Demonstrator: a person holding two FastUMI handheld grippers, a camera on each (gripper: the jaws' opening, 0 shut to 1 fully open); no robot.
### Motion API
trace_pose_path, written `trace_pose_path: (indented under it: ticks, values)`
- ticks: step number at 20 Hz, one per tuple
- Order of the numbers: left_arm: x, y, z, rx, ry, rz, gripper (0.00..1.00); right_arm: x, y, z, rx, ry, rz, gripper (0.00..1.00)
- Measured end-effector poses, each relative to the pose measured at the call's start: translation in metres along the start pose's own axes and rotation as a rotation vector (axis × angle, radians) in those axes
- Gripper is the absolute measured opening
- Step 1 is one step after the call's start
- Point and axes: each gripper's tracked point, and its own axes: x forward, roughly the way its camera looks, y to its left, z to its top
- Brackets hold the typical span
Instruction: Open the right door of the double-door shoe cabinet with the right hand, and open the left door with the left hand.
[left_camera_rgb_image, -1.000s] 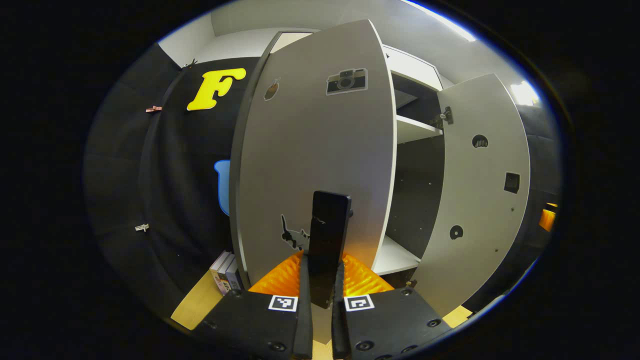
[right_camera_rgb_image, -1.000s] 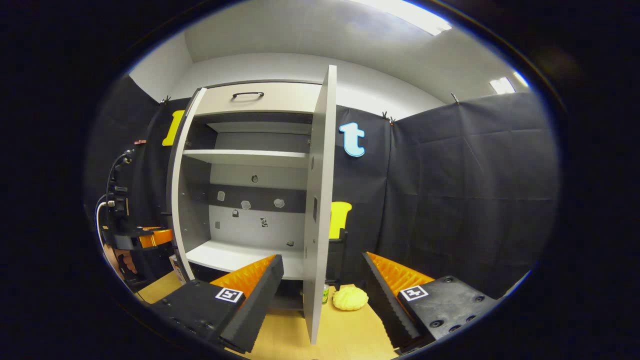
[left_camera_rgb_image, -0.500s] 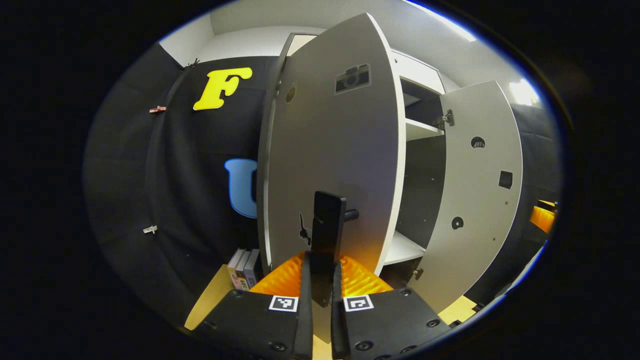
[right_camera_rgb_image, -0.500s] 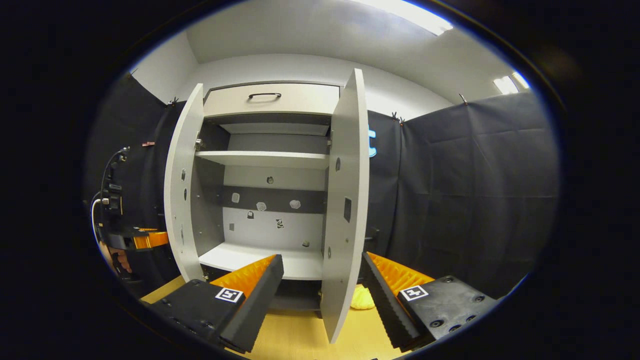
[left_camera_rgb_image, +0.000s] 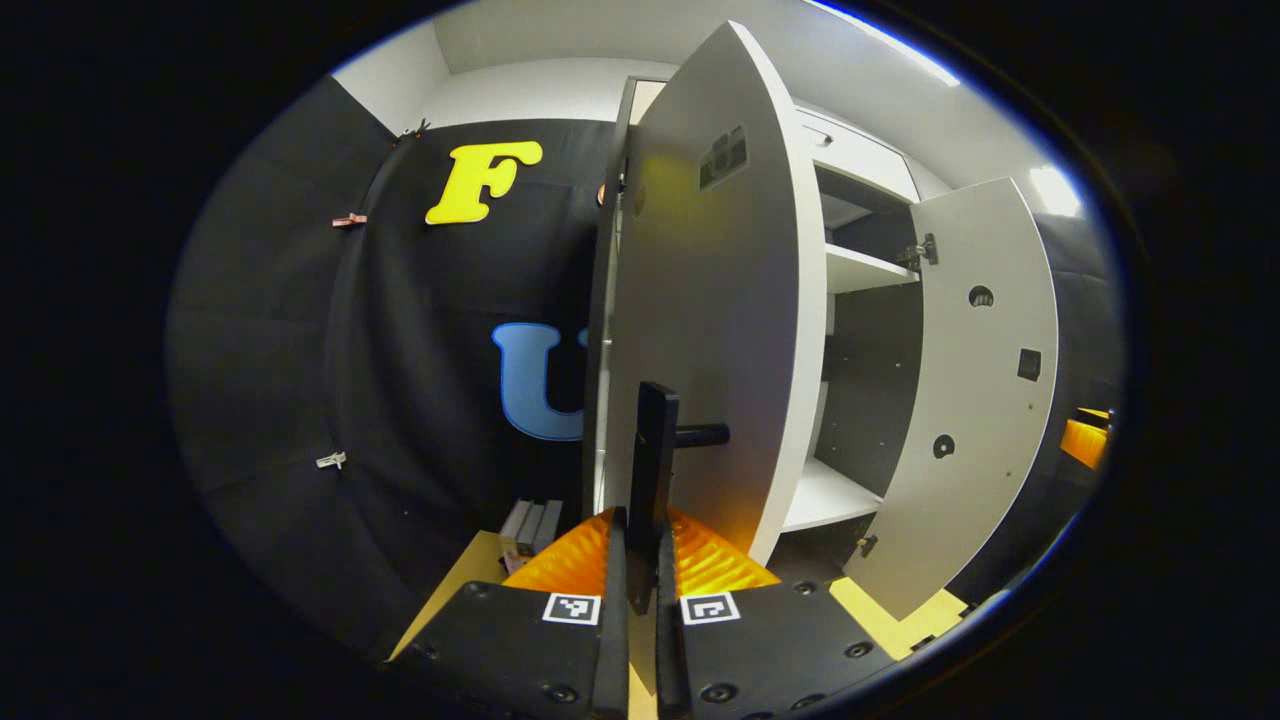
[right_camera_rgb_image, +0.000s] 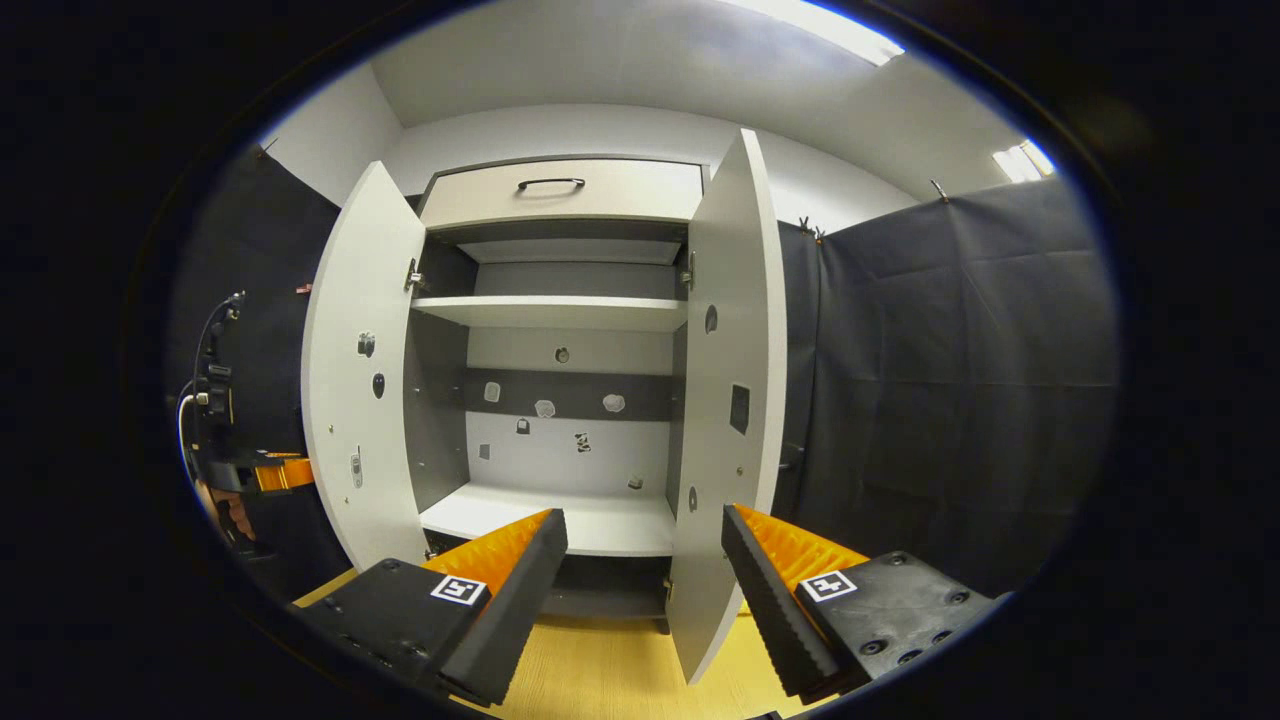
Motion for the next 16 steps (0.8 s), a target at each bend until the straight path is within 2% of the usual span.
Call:
trace_pose_path:
  ticks: [2, 3, 4, 5, 6, 8, 11, 16]
  values:
    - [0.001, 0.024, -0.001, 0.028, 0.012, 0.048, 0.14, 0.001, 0.004, -0.003, -0.002, 0.008, 0.014, 0.98]
    - [0.000, 0.041, 0.000, 0.042, 0.014, 0.075, 0.02, 0.001, 0.004, -0.003, -0.001, 0.010, 0.021, 0.98]
    - [0.002, 0.045, 0.000, 0.006, 0.021, 0.041, 0.07, 0.000, 0.006, -0.002, 0.001, 0.010, 0.031, 0.98]
    - [0.002, 0.042, -0.001, -0.034, 0.017, 0.013, 0.06, -0.001, 0.007, 0.000, 0.003, 0.009, 0.040, 0.98]
    - [0.004, 0.041, 0.000, -0.057, 0.017, -0.007, 0.00, -0.001, 0.009, 0.000, 0.001, 0.006, 0.048, 0.98]
    - [0.002, 0.045, 0.002, -0.039, 0.013, -0.015, 0.11, -0.002, 0.013, 0.002, -0.008, 0.001, 0.059, 0.98]
    - [-0.001, 0.048, -0.001, 0.024, 0.010, 0.004, 0.10, 0.002, 0.023, -0.001, -0.005, 0.005, 0.068, 0.98]
    - [-0.015, 0.051, 0.000, 0.033, 0.004, 0.026, 0.15, 0.002, 0.019, -0.003, 0.019, 0.010, 0.069, 0.98]
